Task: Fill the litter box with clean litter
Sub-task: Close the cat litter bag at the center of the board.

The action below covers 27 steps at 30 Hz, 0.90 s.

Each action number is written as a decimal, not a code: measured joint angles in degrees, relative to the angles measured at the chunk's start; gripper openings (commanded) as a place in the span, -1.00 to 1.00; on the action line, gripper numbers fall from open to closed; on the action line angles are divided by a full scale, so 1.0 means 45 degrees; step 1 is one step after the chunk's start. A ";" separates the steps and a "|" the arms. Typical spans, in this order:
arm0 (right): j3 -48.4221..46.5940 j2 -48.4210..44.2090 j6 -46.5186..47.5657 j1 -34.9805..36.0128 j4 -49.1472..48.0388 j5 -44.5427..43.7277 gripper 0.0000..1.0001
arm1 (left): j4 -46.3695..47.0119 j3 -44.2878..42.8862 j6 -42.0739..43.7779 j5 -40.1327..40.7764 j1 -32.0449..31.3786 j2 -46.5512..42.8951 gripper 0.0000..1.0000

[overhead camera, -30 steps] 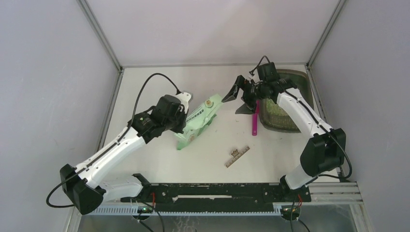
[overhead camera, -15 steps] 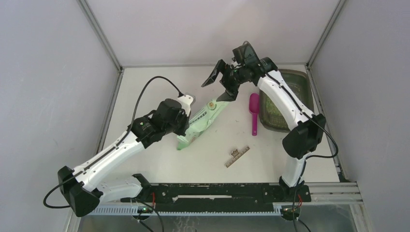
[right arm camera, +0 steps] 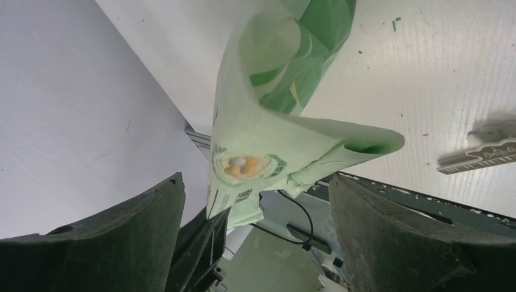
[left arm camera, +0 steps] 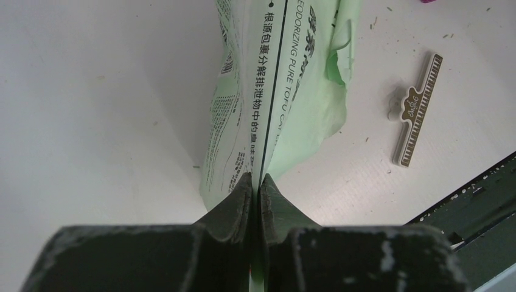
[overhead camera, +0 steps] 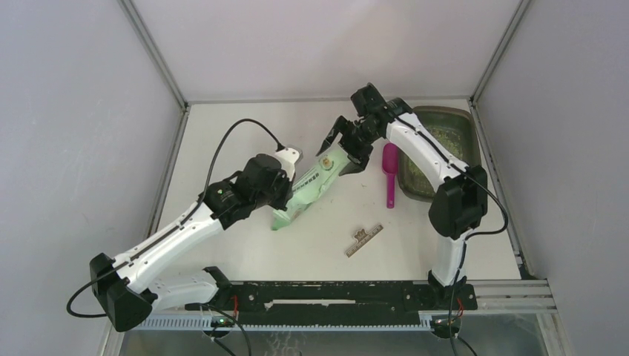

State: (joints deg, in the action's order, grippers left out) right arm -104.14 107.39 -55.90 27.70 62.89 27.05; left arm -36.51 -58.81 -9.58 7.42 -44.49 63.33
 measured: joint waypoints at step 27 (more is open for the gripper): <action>-0.3400 0.2327 0.0505 0.0053 0.2084 -0.0053 0.92 | 0.0049 0.0000 0.0019 0.0107 -0.0204 0.0063 -0.77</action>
State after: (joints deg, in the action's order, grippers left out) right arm -119.44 117.86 -53.63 27.94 72.27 26.81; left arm -36.29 -58.81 -9.50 7.90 -45.41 63.61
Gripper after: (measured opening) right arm 0.950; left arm 0.114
